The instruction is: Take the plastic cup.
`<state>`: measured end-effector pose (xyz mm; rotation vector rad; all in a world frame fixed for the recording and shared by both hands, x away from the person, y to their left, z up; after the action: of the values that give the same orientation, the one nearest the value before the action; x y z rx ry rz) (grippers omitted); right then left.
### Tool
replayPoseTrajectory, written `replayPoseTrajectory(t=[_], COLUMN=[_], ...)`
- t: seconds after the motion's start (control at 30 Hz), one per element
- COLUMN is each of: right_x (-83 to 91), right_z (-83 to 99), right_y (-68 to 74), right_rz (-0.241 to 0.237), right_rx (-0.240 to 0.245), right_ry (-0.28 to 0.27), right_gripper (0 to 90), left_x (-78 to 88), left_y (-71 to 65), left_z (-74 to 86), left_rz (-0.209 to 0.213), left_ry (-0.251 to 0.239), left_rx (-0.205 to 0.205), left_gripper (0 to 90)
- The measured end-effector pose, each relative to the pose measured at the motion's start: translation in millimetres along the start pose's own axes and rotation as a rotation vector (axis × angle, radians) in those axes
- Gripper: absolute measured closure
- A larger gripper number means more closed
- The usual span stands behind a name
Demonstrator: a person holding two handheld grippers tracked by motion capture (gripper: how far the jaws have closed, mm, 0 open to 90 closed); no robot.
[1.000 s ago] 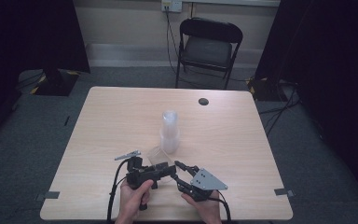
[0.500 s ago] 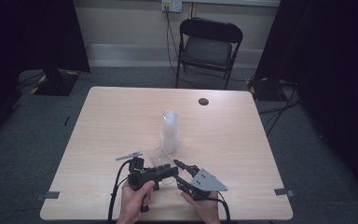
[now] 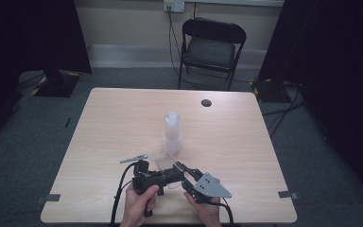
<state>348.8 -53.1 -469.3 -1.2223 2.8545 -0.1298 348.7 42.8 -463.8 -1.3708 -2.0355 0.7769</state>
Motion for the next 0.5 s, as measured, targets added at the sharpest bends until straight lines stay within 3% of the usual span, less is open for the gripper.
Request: replayPoseTrajectory(t=[0.27, 0.5], right_x=[0.3, -0.2], right_z=[1.6, -0.5], right_y=[-1.8, -0.9], right_rz=[0.003, 0.003], right_rx=[-0.001, 0.005], right_ry=[-0.003, -0.007], right_gripper=[88.5, 89.6], left_x=[3.0, 5.7], left_y=[0.7, 0.4], left_z=[-3.3, -4.5], left_rz=[-0.011, -0.005], left_ry=[-0.001, -0.005], left_rx=[-0.046, -0.054], left_gripper=[26.3, 24.3])
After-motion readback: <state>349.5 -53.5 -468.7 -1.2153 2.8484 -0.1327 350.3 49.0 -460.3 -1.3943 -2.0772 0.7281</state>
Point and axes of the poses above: each handheld gripper's, and its own axes: x roughly backward along the jaws, z roughly out of its underside, y roughly to its left, the point moved 7 cm from there along -x, roughly forward along the jaws, and after that the axes turned 4 degrees about -x, right-handed, at the moved point
